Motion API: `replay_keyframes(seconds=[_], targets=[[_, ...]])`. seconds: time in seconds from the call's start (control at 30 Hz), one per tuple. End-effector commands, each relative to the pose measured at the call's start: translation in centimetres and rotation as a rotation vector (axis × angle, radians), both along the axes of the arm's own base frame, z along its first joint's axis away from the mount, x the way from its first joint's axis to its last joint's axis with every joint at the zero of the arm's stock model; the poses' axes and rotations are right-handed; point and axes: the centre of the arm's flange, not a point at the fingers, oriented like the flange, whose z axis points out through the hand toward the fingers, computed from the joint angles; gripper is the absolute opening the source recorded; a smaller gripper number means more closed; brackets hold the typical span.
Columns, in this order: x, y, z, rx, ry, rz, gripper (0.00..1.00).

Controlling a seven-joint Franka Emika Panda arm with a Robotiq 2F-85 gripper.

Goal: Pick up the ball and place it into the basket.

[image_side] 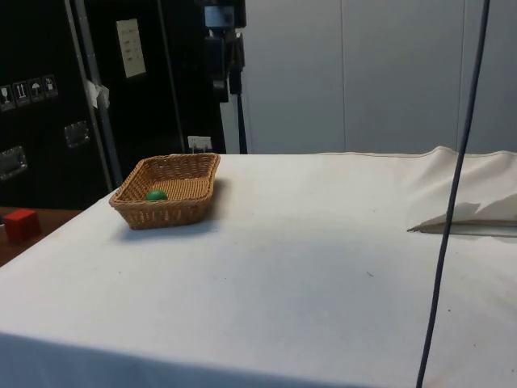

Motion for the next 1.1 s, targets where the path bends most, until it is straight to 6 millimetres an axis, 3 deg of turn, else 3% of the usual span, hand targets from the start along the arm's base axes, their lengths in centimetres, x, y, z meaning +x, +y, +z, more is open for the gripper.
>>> replay_keyframes(seconds=[0.0, 0.3, 1.07], targets=[[-0.4, -0.1, 0.1, -0.01, -0.002, -0.006, 1.0], [-2.1, -0.2, 0.5, -0.004, 0.004, -0.028, 1.0], [-3.1, -0.5, 0.1, 0.012, 0.017, -0.128, 1.0]])
